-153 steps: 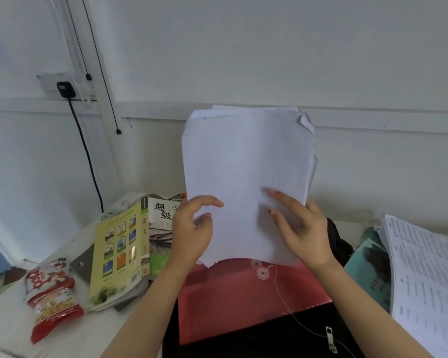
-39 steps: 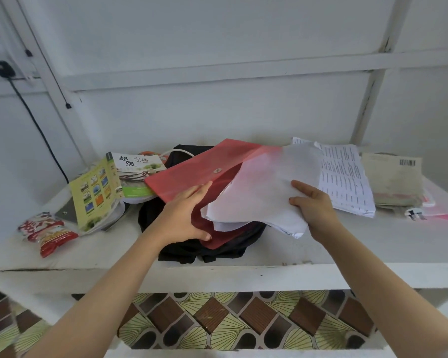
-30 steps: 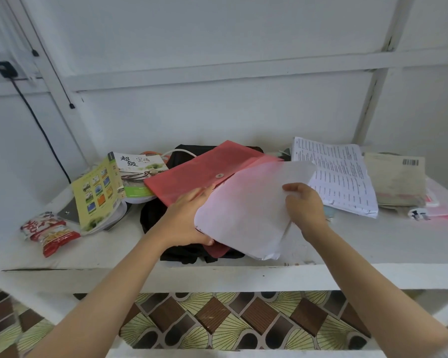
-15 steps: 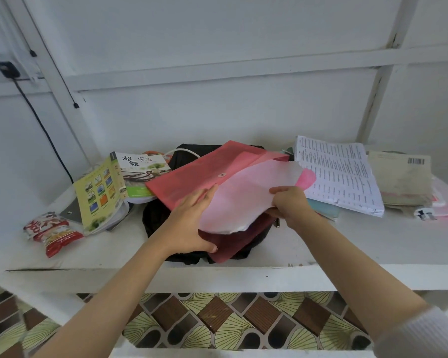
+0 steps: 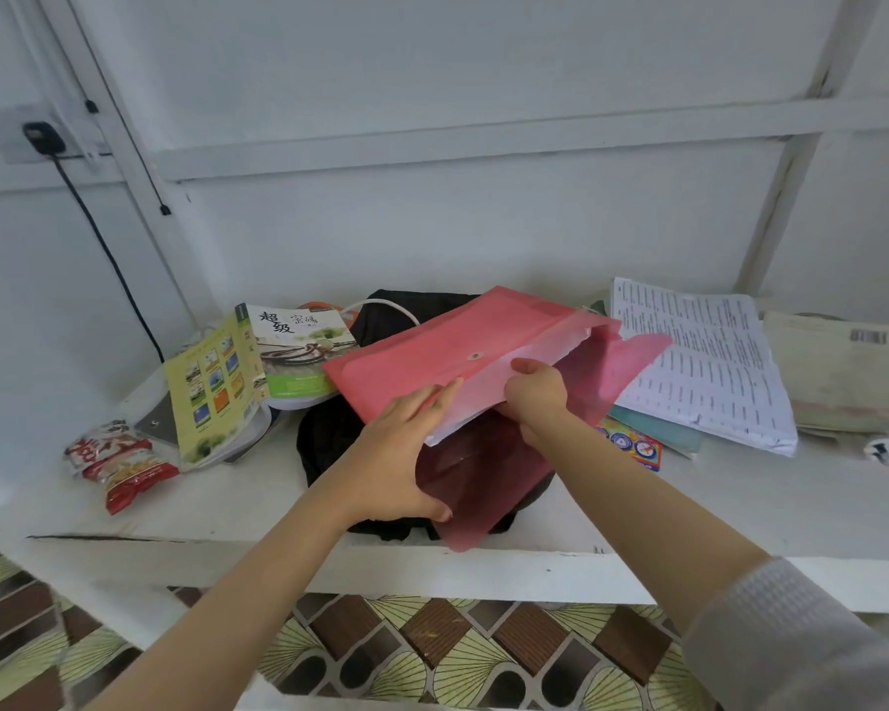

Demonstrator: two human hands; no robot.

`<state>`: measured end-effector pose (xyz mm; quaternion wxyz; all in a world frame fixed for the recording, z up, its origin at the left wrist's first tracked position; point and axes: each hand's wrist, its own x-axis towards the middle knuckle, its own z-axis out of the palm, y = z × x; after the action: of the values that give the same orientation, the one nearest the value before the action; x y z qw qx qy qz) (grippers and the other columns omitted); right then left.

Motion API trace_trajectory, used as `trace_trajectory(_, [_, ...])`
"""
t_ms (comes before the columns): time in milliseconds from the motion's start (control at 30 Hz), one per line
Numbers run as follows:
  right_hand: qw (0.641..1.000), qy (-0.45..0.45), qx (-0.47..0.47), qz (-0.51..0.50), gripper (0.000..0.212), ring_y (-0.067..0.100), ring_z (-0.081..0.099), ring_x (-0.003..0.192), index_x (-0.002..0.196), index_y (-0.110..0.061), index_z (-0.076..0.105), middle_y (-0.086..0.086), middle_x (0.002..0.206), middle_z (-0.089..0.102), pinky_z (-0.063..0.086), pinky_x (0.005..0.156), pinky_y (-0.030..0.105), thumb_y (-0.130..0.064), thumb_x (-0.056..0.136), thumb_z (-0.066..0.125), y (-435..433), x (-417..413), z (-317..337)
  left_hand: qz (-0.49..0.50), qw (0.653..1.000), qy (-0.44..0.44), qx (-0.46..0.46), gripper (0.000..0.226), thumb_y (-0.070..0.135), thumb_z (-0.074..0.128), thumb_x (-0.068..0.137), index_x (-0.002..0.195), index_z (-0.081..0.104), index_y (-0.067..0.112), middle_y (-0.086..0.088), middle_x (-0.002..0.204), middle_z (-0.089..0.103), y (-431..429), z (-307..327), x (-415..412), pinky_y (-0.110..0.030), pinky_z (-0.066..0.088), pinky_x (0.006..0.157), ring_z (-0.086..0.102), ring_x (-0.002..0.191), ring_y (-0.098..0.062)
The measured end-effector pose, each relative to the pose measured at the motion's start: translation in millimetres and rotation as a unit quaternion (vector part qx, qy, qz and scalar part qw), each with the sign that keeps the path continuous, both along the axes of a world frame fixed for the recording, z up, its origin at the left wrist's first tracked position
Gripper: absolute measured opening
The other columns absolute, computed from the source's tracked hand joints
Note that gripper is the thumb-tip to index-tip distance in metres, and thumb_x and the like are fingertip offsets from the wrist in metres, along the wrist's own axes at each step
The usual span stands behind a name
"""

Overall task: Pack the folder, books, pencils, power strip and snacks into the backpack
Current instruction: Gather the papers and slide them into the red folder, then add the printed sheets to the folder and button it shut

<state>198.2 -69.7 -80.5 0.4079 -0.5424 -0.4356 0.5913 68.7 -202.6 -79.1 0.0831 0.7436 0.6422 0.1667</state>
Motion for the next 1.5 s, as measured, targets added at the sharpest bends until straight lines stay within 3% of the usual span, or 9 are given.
trace_trajectory(300, [0.989, -0.034, -0.016, 0.147, 0.033, 0.028, 0.053, 0.113, 0.125, -0.001, 0.049, 0.011, 0.098, 0.052, 0.048, 0.084, 0.034, 0.001, 0.093, 0.041, -6, -5, 24, 0.037, 0.998, -0.023, -0.048, 0.116, 0.037, 0.085, 0.055, 0.145, 0.012, 0.044, 0.014, 0.151, 0.018, 6, 3, -30, -0.022, 0.019, 0.108, 0.017, 0.137, -0.003])
trace_trajectory(367, [0.965, -0.147, 0.044, 0.213, 0.018, 0.030, 0.058, 0.105, 0.103, 0.005, 0.057, 0.009, 0.077, 0.048, 0.046, 0.085, 0.034, -0.004, 0.093, 0.046, -7, 7, 33, 0.044, 0.994, -0.075, -0.062, 0.091, 0.025, 0.085, 0.058, 0.136, 0.040, 0.040, 0.017, 0.145, 0.029, 8, 8, -39, -0.018, 0.019, 0.104, 0.025, 0.131, 0.005])
trace_trajectory(467, [0.949, -0.178, 0.081, 0.248, 0.029, 0.032, 0.067, 0.094, 0.116, 0.011, 0.055, 0.025, 0.104, 0.065, 0.055, 0.085, 0.037, -0.005, 0.093, 0.048, -17, 37, 55, 0.068, 0.975, -0.200, -0.064, 0.030, 0.006, 0.075, 0.072, 0.089, 0.074, 0.029, 0.018, 0.129, 0.050, 8, 21, -47, -0.024, 0.025, 0.103, 0.042, 0.111, 0.019])
trace_trajectory(633, [0.956, -0.172, 0.143, 0.189, 0.015, 0.015, 0.066, 0.063, 0.100, -0.007, 0.065, 0.009, 0.091, 0.069, 0.055, 0.053, 0.022, -0.010, 0.094, 0.051, -8, 102, 82, 0.166, 0.911, -0.349, 0.144, 0.021, 0.003, 0.057, 0.087, 0.087, 0.068, 0.021, 0.005, 0.098, 0.067, 33, 61, -22, -0.002, 0.039, 0.077, 0.057, 0.081, 0.013])
trace_trajectory(767, [0.944, -0.292, 0.150, 0.030, 0.016, 0.022, 0.064, 0.075, 0.094, -0.007, 0.065, 0.010, 0.096, 0.068, 0.055, 0.063, 0.031, -0.013, 0.091, 0.051, 32, 155, 56, 0.097, 0.891, -0.369, 0.248, 0.025, 0.004, 0.055, 0.087, 0.094, 0.060, 0.027, 0.009, 0.099, 0.065, 64, 81, 45, -0.011, 0.044, 0.084, 0.060, 0.092, 0.001])
trace_trajectory(867, [0.903, -0.415, 0.108, -0.033, 0.030, 0.032, 0.057, 0.099, 0.116, -0.003, 0.056, 0.015, 0.117, 0.061, 0.045, 0.084, 0.035, -0.017, 0.089, 0.052, 56, 197, 23, 0.019, 0.937, -0.320, 0.142, 0.025, 0.012, 0.056, 0.089, 0.109, 0.057, 0.025, 0.010, 0.104, 0.062, 91, 64, 102, -0.006, 0.042, 0.077, 0.057, 0.094, 0.002])
trace_trajectory(1067, [0.928, -0.365, 0.011, -0.075, 0.058, 0.038, 0.046, 0.117, 0.135, 0.007, 0.030, 0.023, 0.132, 0.043, 0.044, 0.088, 0.040, -0.016, 0.088, 0.055, 74, 235, -16, -0.003, 0.996, -0.051, 0.071, 0.045, 0.026, 0.054, 0.090, 0.134, 0.043, 0.020, -0.002, 0.132, 0.050, 132, -16, 145, -0.025, 0.038, 0.092, 0.046, 0.123, -0.021])
trace_trajectory(1200, [0.953, -0.282, 0.007, -0.114, 0.065, 0.036, 0.046, 0.120, 0.141, 0.003, 0.023, 0.020, 0.137, 0.040, 0.045, 0.088, 0.037, -0.020, 0.090, 0.057, 81, 242, -19, 0.038, 0.992, 0.116, -0.011, 0.065, 0.045, 0.032, 0.097, 0.149, -0.001, 0.023, -0.012, 0.157, 0.000, 137, -54, 134, -0.039, -0.004, 0.114, -0.002, 0.144, -0.027])
trace_trajectory(1500, [0.993, -0.102, -0.015, -0.055, 0.066, 0.019, 0.059, 0.085, 0.143, -0.033, 0.028, 0.008, 0.116, 0.054, 0.051, 0.058, 0.030, -0.005, 0.091, 0.057, 83, 255, -11, 0.046, 0.988, 0.144, -0.039, 0.072, 0.048, 0.027, 0.097, 0.146, -0.016, 0.017, -0.009, 0.156, -0.011, 137, -63, 133, -0.034, -0.017, 0.106, -0.012, 0.143, -0.023])
